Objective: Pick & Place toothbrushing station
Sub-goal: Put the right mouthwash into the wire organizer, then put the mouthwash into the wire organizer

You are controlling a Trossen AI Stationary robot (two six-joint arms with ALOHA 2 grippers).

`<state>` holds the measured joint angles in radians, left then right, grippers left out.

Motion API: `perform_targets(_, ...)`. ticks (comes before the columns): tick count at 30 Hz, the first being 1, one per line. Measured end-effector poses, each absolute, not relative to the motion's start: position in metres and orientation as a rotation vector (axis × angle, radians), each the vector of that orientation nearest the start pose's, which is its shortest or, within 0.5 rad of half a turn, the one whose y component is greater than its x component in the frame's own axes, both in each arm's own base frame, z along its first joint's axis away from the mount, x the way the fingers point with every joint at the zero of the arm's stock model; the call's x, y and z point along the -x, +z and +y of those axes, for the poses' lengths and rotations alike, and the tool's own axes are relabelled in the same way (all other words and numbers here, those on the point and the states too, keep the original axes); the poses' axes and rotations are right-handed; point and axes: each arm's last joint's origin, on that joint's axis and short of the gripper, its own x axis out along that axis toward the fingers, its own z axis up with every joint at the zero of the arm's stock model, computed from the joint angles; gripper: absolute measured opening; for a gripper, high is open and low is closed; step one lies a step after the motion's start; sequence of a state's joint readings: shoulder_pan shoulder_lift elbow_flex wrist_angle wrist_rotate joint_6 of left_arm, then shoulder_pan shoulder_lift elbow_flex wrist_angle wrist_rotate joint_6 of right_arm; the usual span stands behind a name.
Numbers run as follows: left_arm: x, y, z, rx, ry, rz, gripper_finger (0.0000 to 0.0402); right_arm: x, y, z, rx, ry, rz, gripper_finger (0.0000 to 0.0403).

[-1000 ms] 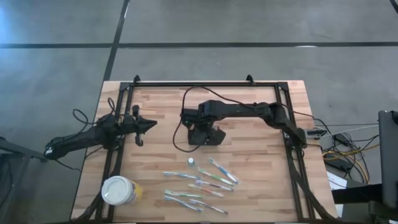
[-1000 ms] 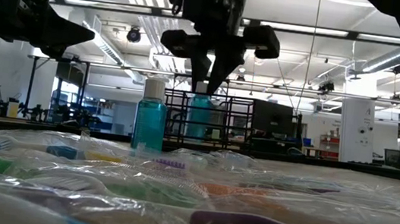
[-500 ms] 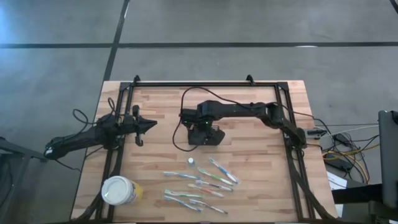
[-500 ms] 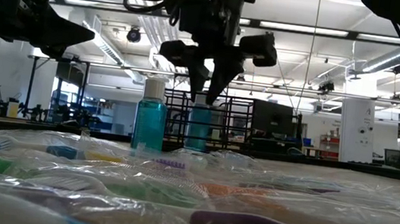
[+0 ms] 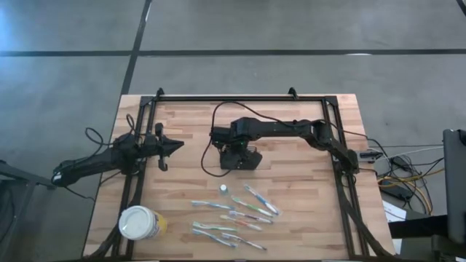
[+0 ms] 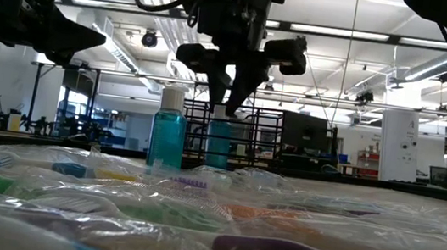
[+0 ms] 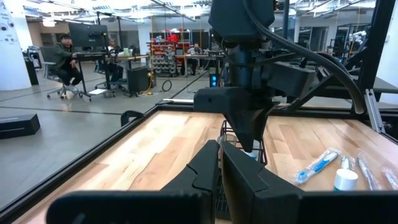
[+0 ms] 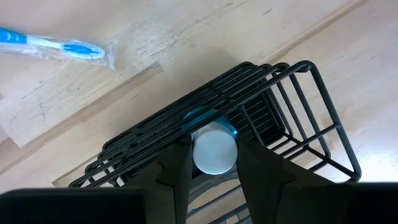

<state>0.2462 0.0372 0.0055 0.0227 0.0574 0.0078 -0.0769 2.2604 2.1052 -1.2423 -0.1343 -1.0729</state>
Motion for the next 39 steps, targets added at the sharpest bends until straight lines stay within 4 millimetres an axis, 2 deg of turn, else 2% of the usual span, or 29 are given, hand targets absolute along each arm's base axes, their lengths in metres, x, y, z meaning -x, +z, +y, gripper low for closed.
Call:
perform_targets(13, -0.097, 0.165, 0.023, -0.006, 0.188, 0.01, 0.0025, -0.454, 0.234, -0.031, 0.699, 0.732, 1.225, 0.0154)
perform_targets(20, -0.097, 0.165, 0.023, -0.006, 0.188, 0.01, 0.0025, -0.449, 0.249, -0.031, 0.662, 0.684, 1.216, 0.0167)
perform_targets(25, -0.097, 0.165, 0.023, -0.006, 0.188, 0.009, 0.0025, -0.432, 0.285, -0.038, 0.571, 0.589, 1.175, 0.0168)
perform_targets(30, -0.097, 0.165, 0.023, -0.006, 0.188, 0.008, 0.0025, -0.405, 0.341, -0.052, 0.412, 0.49, 0.998, 0.0152)
perform_targets(34, -0.097, 0.165, 0.023, -0.002, 0.187, 0.007, 0.0025, -0.371, 0.378, -0.058, 0.371, 0.41, 0.862, 0.013)
perform_targets(39, -0.097, 0.165, 0.023, 0.003, 0.187, 0.006, 0.0025, -0.322, 0.409, -0.055, 0.304, 0.333, 0.577, 0.0101)
